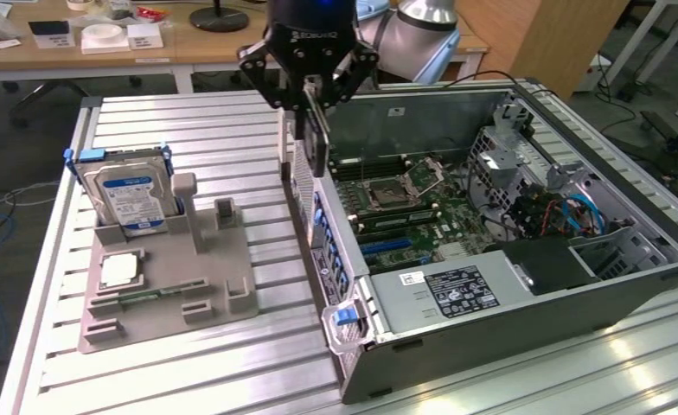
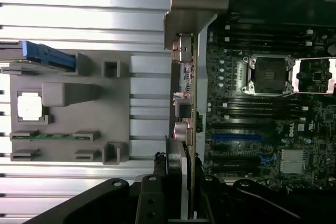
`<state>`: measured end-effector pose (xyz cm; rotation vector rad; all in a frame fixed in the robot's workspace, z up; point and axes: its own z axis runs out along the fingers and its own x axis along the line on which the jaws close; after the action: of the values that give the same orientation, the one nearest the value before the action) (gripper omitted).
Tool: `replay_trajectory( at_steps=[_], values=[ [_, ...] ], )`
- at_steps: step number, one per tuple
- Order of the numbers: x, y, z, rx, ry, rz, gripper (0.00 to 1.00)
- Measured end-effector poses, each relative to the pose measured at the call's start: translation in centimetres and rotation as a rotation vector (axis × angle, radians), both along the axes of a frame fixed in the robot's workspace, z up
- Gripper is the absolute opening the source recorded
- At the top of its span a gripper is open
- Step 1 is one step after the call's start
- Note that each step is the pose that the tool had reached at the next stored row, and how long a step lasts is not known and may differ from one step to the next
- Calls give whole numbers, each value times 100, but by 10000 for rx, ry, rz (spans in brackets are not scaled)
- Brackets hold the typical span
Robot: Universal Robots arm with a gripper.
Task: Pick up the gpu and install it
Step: 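Pick up the gpu and move the gpu toward the slot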
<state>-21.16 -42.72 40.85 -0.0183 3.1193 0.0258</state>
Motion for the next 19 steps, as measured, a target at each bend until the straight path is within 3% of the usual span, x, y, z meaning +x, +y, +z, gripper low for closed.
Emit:
replay_trajectory(
  at_steps=[19],
  values=[
    [862,0,-10,0,0,-1,28]
  ],
)
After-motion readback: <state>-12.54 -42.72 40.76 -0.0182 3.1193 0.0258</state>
